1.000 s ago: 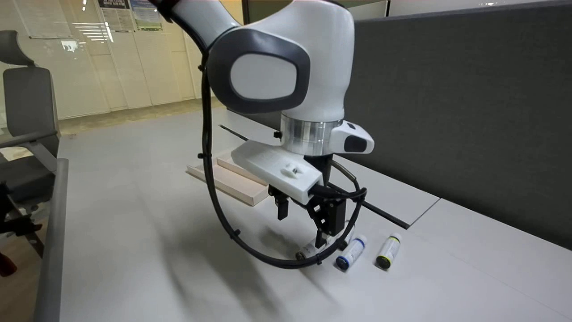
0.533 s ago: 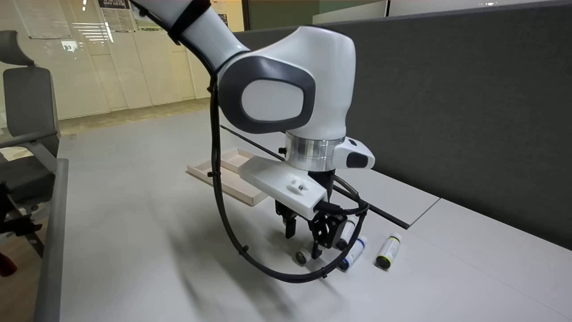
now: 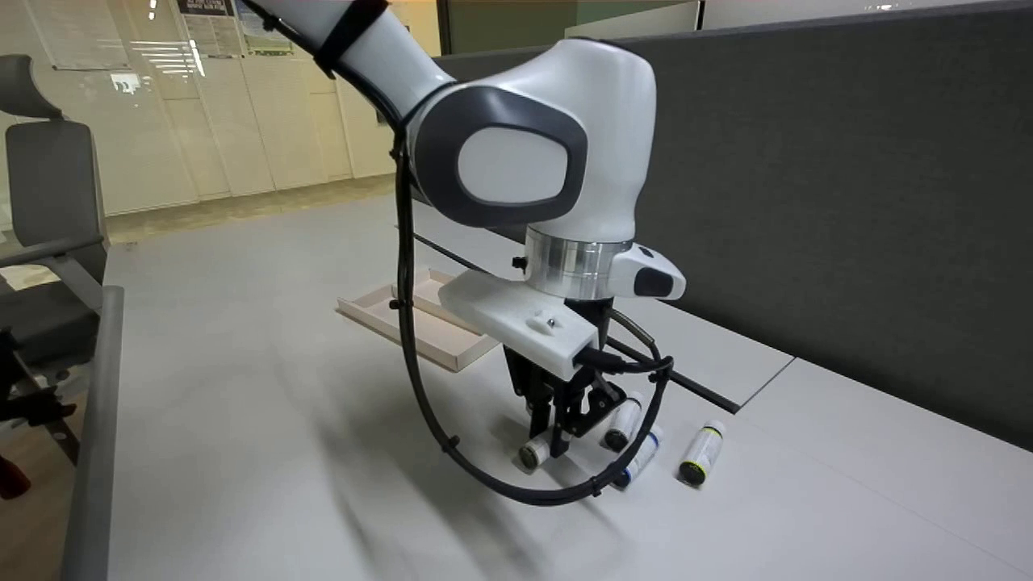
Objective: Take one bottle from the table and put it in the top compartment of the box
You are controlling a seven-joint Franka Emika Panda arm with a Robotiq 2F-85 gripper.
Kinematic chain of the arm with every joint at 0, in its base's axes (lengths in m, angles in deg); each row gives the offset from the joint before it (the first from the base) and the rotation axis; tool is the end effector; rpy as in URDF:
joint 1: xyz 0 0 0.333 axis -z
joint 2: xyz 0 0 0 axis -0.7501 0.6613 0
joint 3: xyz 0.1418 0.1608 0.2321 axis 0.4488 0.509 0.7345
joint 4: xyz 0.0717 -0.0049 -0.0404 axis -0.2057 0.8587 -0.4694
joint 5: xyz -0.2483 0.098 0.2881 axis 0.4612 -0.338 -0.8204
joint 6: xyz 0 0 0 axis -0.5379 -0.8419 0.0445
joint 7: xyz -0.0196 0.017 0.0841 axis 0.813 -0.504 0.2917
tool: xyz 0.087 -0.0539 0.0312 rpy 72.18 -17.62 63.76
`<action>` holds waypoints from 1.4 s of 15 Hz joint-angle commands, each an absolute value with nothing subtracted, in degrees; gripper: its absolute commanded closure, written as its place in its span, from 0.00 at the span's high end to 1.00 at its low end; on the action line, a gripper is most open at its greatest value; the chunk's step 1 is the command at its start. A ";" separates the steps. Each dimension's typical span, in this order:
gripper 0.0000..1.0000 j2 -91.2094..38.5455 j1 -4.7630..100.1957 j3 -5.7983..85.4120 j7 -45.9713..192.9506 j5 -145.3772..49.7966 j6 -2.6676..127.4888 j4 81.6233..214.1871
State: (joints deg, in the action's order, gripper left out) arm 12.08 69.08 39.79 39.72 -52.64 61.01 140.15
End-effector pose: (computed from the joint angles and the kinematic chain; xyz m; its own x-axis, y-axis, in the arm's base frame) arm 0.6345 -0.2804 0.0941 0.9901 0.0848 -0.1117 0.0828 -0.9963 -0.0224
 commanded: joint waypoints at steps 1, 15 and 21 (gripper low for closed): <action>0.07 12.94 69.12 40.52 42.16 -51.87 54.38 135.96; 0.07 7.63 61.71 46.46 44.51 -53.10 55.22 138.60; 0.07 4.56 59.74 48.35 43.72 -54.06 58.03 141.52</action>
